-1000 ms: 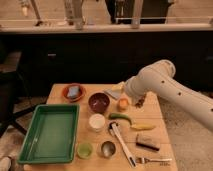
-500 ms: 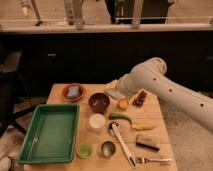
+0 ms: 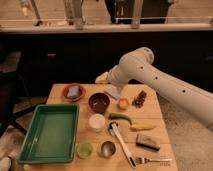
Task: Place sponge in metal cup
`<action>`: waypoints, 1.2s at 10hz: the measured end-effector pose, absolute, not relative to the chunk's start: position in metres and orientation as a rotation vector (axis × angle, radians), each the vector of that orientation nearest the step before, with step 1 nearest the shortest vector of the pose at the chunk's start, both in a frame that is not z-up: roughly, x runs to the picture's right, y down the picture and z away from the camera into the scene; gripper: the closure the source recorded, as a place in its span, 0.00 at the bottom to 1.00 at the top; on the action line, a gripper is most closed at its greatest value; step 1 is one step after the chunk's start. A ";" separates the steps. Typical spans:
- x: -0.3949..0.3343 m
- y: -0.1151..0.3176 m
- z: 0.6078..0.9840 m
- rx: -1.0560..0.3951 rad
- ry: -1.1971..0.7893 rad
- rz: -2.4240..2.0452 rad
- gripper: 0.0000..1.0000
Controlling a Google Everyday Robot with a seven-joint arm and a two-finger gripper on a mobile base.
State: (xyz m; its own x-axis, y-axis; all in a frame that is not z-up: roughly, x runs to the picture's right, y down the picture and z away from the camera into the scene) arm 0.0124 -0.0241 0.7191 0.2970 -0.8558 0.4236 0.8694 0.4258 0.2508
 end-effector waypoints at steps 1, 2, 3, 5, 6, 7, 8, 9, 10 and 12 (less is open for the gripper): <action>0.004 -0.028 0.721 -0.025 -0.549 -1.155 0.20; -0.010 -0.031 0.725 -0.014 -0.557 -1.169 0.20; -0.021 -0.030 0.729 -0.001 -0.564 -1.172 0.20; -0.033 -0.026 0.736 0.027 -0.579 -1.167 0.20; -0.037 -0.024 0.737 0.032 -0.587 -1.165 0.20; -0.037 -0.024 0.737 0.032 -0.587 -1.165 0.20; -0.035 -0.024 0.737 0.031 -0.586 -1.164 0.20; -0.035 -0.024 0.737 0.031 -0.586 -1.164 0.20; -0.037 -0.024 0.737 0.032 -0.587 -1.165 0.20; -0.037 -0.024 0.736 0.037 -0.585 -1.168 0.20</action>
State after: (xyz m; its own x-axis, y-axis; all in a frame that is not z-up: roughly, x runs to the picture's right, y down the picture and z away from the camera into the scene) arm -0.0369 -0.0239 0.7364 0.2613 -0.8724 0.4131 0.8535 0.4087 0.3233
